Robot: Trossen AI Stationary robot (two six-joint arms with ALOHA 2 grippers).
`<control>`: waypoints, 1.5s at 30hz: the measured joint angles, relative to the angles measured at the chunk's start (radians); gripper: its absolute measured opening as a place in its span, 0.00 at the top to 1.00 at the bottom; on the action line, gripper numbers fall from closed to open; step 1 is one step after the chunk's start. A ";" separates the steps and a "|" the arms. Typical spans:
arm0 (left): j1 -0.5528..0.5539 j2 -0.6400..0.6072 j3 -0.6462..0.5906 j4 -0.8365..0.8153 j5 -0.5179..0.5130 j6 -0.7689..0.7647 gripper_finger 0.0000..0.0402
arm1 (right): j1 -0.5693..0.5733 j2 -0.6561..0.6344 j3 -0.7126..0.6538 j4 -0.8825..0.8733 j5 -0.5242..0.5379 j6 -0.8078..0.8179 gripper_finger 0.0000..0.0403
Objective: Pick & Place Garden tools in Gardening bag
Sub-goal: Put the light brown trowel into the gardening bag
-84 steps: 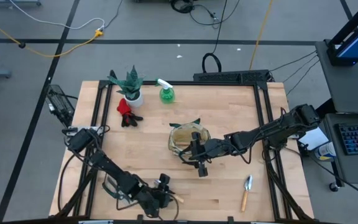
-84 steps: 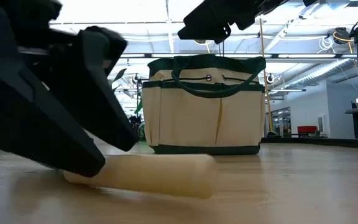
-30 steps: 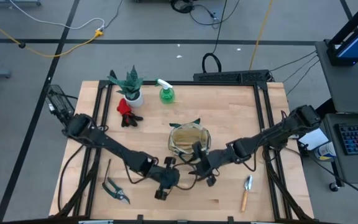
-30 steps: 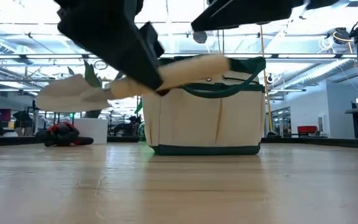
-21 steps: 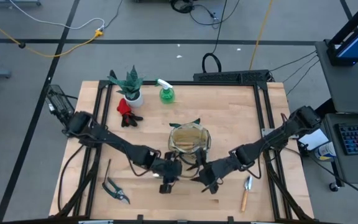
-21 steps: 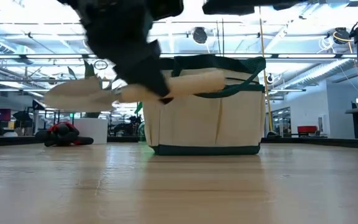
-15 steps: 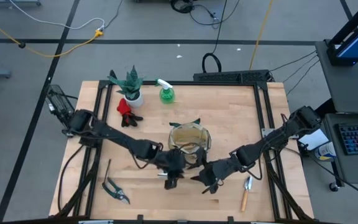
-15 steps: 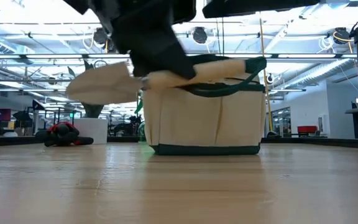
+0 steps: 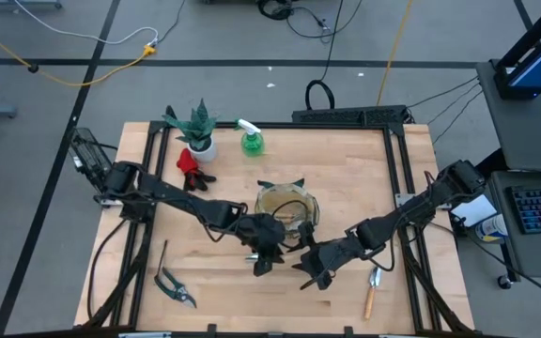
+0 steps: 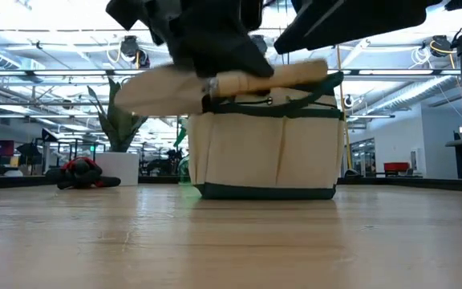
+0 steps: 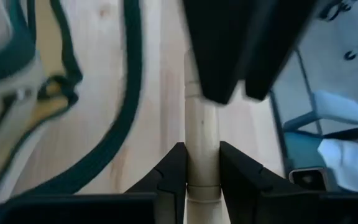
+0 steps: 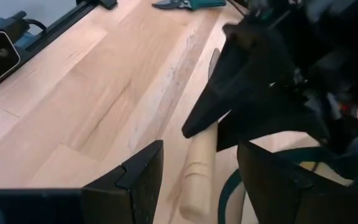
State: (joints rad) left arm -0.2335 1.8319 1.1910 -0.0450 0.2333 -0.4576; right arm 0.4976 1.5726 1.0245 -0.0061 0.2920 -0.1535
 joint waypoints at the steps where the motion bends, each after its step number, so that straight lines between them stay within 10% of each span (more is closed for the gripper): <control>1: 0.000 -0.006 0.001 -0.001 -0.007 -0.001 0.80 | 0.000 0.000 0.000 0.000 0.001 0.000 0.51; 17: 0.001 -0.113 -0.001 -0.088 -0.155 0.022 0.80 | -0.011 0.001 0.000 0.047 0.120 -0.208 0.53; 33: 0.044 -0.114 -0.001 -0.074 -0.155 0.074 0.81 | -0.072 0.001 0.000 0.024 0.152 -0.239 0.83; 45: 0.044 -0.114 -0.001 -0.073 -0.158 0.118 0.77 | -0.072 0.000 0.000 0.023 0.151 -0.239 0.84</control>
State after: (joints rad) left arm -0.1890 1.7180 1.1900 -0.1184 0.0757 -0.3395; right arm 0.4252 1.5730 1.0248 0.0170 0.4427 -0.3921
